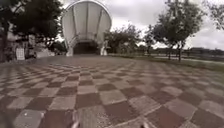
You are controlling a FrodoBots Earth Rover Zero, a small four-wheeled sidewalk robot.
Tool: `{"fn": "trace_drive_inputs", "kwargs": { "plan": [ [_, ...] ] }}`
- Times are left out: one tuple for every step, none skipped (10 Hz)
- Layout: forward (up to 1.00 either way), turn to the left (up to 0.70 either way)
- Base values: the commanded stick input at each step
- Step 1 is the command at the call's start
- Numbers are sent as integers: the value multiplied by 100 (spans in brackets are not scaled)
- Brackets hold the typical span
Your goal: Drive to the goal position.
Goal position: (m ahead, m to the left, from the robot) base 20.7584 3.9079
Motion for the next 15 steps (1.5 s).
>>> {"fn": "trace_drive_inputs", "kwargs": {
  "plan": [
    [50, 49],
    [50, 0],
    [50, 0],
    [50, 4],
    [50, 1],
    [50, 0],
    [50, 0],
    [50, 0],
    [50, 0],
    [50, 0],
    [50, 0],
    [50, 0],
    [50, 0],
    [50, 0],
    [50, 0]
  ]
}}
